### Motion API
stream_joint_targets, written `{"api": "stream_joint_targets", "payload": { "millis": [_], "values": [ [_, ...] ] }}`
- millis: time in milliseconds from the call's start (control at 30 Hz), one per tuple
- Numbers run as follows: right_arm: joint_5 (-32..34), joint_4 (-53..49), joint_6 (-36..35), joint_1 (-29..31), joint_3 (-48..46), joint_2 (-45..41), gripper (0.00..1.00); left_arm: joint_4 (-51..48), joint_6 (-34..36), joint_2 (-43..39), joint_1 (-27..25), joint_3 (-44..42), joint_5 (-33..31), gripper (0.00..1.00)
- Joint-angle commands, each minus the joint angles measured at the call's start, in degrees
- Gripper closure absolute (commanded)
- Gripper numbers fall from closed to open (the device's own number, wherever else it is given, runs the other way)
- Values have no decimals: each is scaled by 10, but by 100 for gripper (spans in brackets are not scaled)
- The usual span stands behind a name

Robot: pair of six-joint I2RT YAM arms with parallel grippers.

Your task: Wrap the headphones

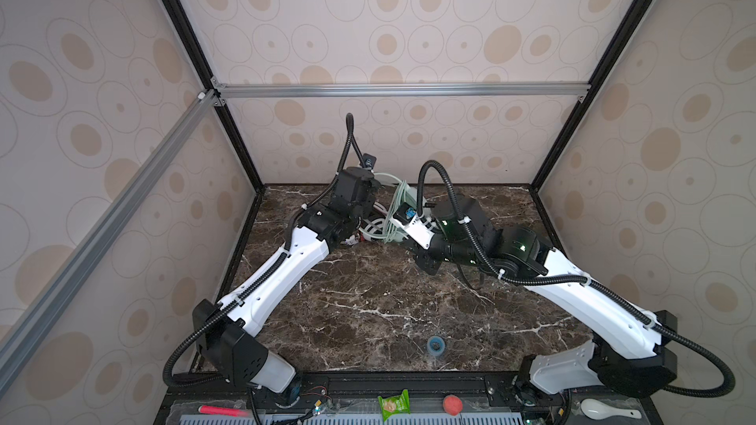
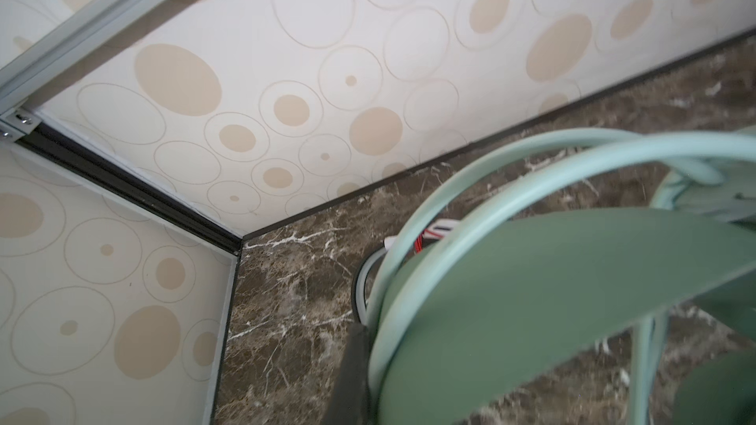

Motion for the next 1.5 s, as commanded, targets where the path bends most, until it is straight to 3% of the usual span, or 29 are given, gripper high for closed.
{"api": "stream_joint_targets", "payload": {
  "millis": [0, 233, 600, 1033, 1267, 1467],
  "values": [
    [8, -94, -40, -20, 64, 44, 100, 33, 48, -66, -13, -27, 12, 100],
    [23, -155, -71, -59, 140, 99, 100, -4, 79, -137, -16, -98, 118, 100],
    [29, -161, -70, -86, 139, 118, 100, -60, 72, -160, -16, -103, 258, 100],
    [88, -176, -122, -105, 95, 119, 100, -58, 63, -170, -16, -111, 287, 100],
    [81, -169, -117, -117, 81, 119, 100, -53, 43, -172, -16, -112, 312, 100],
    [35, -127, -95, -133, 35, 96, 100, -45, 30, -173, -17, -105, 323, 100]
  ]
}}
